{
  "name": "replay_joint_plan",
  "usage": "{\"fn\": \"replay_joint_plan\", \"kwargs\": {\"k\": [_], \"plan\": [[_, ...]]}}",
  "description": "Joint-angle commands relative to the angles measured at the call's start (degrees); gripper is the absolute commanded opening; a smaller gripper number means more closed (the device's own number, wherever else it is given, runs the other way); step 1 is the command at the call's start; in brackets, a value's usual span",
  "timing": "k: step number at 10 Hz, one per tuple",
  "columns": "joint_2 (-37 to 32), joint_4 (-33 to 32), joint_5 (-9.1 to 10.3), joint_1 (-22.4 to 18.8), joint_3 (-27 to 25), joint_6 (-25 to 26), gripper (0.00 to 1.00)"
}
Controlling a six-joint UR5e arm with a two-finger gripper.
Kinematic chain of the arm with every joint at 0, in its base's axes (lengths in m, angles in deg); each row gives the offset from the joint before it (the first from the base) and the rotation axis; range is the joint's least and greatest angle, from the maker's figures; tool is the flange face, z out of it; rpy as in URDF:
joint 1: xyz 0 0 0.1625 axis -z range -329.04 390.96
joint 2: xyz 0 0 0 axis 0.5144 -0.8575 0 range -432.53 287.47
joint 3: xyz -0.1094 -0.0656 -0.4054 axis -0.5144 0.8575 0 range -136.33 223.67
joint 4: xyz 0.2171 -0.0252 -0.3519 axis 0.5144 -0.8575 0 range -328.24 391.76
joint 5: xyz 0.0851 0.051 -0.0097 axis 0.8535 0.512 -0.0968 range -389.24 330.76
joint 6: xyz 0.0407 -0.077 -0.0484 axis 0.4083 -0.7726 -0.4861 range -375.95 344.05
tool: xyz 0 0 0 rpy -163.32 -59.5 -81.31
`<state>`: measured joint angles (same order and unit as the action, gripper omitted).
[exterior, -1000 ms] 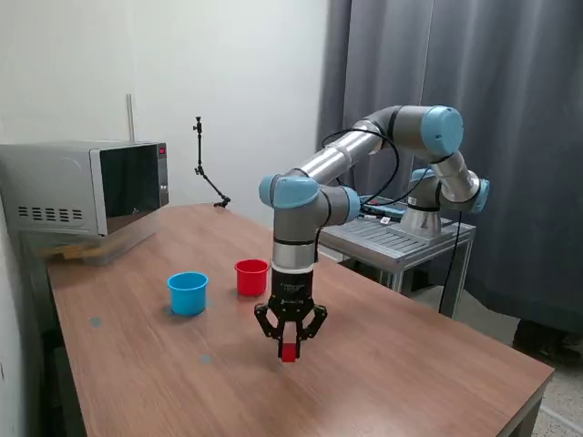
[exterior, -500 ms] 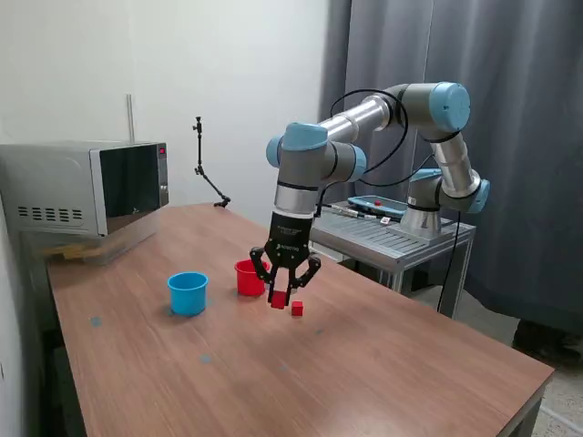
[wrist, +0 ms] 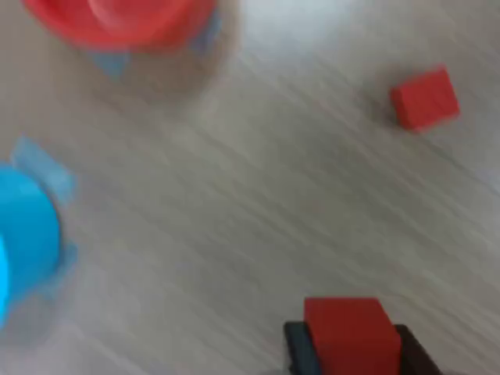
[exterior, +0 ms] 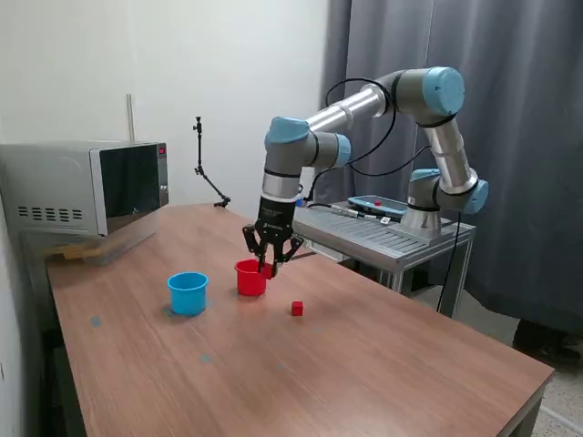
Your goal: Place red objects in the red bin, and blue objects in the blue bin.
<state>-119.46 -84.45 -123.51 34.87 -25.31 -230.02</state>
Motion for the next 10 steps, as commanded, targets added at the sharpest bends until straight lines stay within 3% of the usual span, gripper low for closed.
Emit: {"fn": "replay_joint_plan", "kwargs": {"k": [1, 6, 8, 10], "plan": [[-1.1, -0.1, -0.21, 3.1, -3.3, 2.6, 0.00], [-7.8, -0.2, -0.30, 9.0, -12.1, 6.6, 0.00], [-9.7, -0.2, -1.44, 10.9, -13.5, 7.0, 0.00], [-9.8, -0.2, -1.18, 11.3, -13.9, 7.1, 0.00]]}}
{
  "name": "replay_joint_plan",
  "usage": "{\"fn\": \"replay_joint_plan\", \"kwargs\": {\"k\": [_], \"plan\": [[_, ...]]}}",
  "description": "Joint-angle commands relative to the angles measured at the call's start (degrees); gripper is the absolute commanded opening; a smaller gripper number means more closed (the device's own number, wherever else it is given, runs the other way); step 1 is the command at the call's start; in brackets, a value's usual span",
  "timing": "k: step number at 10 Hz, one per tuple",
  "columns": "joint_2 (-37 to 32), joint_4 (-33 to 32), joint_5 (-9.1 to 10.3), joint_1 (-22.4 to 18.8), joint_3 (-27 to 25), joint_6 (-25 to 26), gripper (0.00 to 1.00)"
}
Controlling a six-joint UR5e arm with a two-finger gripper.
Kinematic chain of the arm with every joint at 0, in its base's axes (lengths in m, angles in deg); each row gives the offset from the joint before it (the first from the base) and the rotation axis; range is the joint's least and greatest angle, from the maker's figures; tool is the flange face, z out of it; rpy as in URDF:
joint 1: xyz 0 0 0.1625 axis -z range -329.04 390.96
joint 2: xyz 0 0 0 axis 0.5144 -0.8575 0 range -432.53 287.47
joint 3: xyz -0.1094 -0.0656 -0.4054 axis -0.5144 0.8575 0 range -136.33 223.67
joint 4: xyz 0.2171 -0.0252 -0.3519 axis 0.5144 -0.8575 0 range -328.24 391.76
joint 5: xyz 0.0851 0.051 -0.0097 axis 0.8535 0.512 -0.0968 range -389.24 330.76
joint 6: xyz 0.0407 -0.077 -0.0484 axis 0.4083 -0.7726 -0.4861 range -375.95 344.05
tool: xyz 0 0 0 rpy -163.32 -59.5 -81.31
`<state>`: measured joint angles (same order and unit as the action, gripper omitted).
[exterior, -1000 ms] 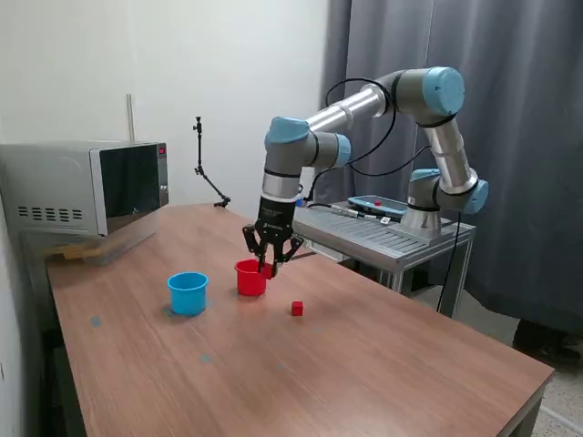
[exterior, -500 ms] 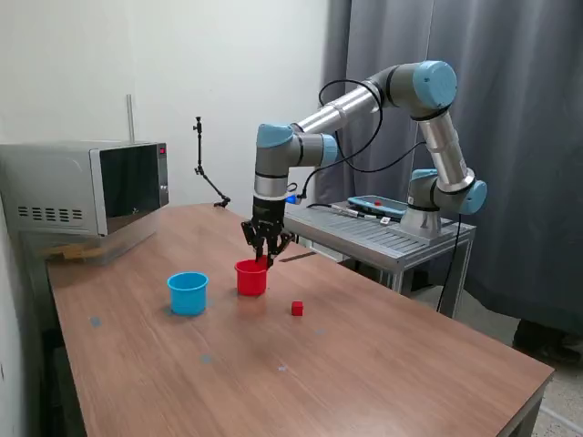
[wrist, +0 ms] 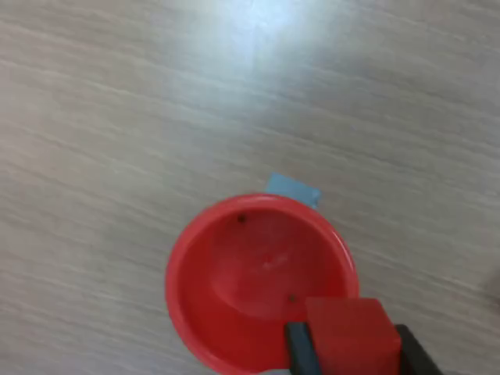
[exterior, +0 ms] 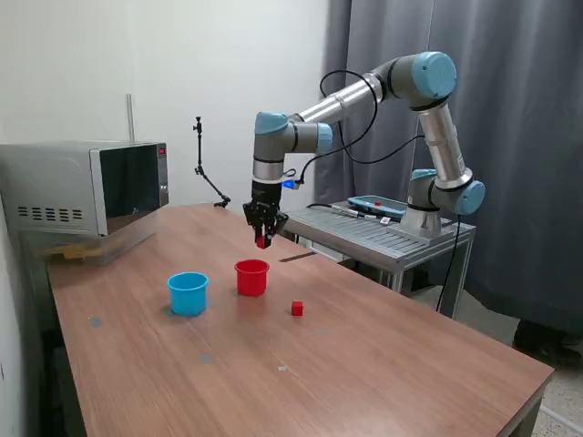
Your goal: Place red objects in the red bin, and blue objects in the blue bin.
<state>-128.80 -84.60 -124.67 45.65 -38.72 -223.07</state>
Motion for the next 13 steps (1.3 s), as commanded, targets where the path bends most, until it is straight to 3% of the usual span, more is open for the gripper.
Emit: {"fn": "replay_joint_plan", "kwargs": {"k": [1, 13], "plan": [[-0.4, -0.1, 0.07, 1.0, -0.5, 0.1, 0.00], [3.7, -2.3, 2.18, 2.1, 0.5, 0.1, 0.00]]}}
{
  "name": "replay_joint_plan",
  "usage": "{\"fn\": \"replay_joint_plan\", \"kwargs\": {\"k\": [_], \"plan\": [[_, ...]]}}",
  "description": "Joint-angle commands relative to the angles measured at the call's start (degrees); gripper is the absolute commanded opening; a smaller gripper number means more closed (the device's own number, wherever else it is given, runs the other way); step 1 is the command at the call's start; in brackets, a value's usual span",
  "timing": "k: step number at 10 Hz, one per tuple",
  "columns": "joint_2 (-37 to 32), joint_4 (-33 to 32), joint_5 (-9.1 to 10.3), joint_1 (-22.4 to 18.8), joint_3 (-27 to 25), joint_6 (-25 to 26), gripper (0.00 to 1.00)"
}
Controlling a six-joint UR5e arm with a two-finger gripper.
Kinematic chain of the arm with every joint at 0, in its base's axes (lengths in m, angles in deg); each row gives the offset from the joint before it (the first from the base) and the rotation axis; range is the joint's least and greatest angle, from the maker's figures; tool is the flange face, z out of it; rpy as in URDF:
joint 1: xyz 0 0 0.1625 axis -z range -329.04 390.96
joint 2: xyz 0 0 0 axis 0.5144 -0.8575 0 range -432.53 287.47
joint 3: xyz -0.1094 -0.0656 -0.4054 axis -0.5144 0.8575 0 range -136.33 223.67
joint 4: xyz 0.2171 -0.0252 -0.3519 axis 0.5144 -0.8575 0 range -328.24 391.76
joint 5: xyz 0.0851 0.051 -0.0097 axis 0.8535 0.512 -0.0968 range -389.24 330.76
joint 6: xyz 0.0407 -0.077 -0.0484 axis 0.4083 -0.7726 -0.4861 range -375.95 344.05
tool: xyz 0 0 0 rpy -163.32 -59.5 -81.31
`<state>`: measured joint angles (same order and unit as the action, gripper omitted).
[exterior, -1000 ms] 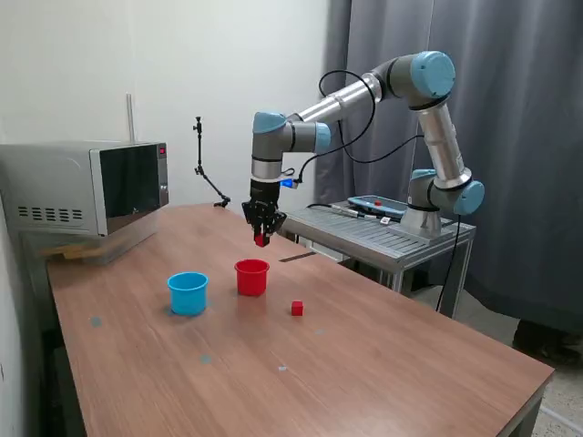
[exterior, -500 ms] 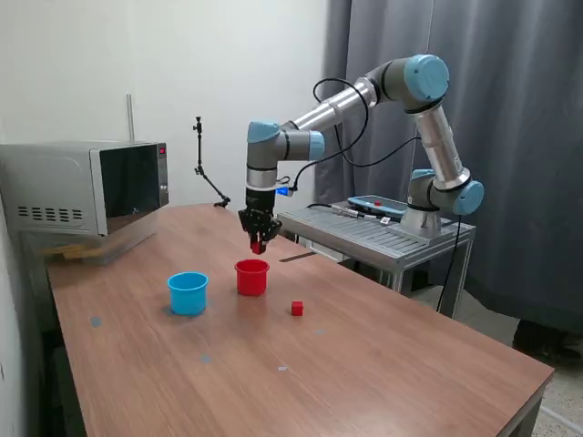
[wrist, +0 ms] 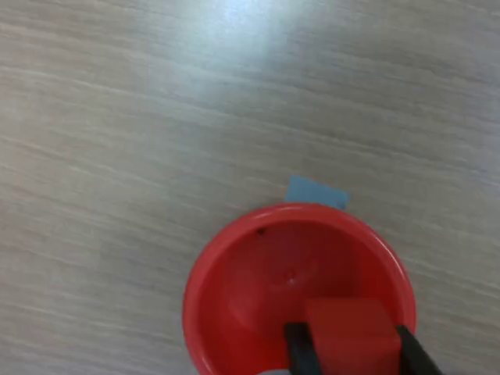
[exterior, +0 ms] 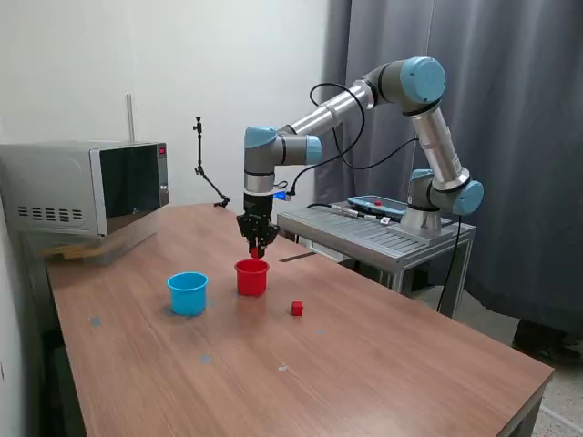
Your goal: Place red objects in the red bin, and blue objects in the blue bin.
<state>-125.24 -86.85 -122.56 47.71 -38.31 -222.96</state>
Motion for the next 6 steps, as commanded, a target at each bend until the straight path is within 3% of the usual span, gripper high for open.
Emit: {"fn": "replay_joint_plan", "kwargs": {"k": [1, 6], "plan": [[0.1, 0.0, 0.07, 0.0, 0.1, 0.1, 1.00], [0.1, -0.3, 0.07, 0.9, -0.4, 2.1, 1.00]]}}
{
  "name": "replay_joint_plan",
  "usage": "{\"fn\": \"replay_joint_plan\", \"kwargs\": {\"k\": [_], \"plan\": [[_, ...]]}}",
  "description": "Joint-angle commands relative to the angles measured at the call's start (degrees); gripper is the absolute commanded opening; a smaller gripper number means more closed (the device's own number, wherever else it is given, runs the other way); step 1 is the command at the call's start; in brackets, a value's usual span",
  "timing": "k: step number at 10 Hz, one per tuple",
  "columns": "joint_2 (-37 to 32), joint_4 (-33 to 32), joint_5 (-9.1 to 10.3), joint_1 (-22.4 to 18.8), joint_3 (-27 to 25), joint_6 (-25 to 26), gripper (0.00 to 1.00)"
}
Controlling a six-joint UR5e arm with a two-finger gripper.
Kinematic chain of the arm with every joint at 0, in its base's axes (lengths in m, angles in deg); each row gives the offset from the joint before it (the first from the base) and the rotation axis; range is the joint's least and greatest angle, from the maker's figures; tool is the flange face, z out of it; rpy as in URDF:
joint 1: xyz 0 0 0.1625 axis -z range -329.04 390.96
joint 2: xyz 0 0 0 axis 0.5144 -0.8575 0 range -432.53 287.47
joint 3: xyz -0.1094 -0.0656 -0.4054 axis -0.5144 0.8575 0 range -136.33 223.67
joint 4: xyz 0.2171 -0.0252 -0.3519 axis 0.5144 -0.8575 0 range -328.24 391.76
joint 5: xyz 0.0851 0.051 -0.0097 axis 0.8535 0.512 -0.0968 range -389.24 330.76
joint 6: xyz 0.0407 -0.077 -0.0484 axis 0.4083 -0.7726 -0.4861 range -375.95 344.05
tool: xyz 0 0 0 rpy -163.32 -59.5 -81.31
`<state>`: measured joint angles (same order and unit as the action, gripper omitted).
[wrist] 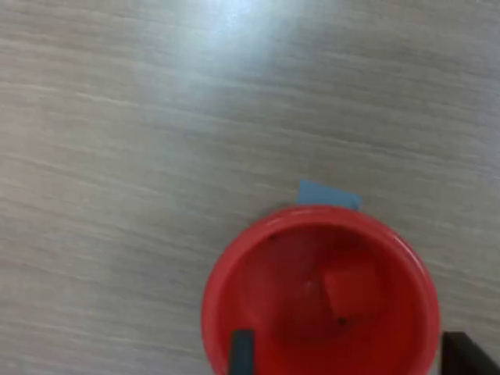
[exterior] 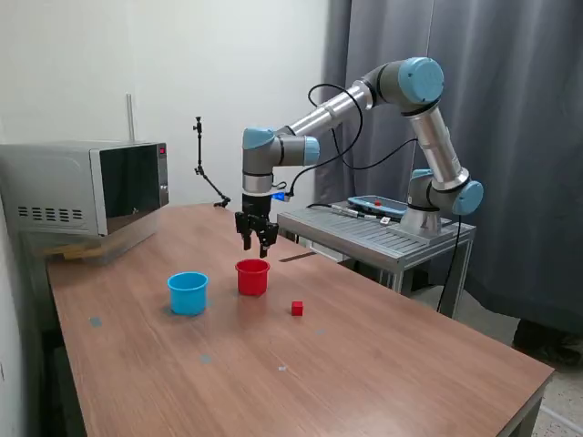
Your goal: Place red objects in the red bin, and blue objects in the blue bin.
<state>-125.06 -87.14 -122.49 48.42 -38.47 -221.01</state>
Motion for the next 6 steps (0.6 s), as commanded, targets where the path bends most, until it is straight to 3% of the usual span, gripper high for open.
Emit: {"fn": "replay_joint_plan", "kwargs": {"k": [1, 5, 6], "plan": [[0.0, 0.0, 0.00, 0.6, -0.2, 0.2, 1.00], [-3.2, 0.0, 0.00, -1.6, -1.9, 3.3, 1.00], [-3.7, 0.0, 0.00, -6.6, -2.6, 5.3, 1.00]]}}
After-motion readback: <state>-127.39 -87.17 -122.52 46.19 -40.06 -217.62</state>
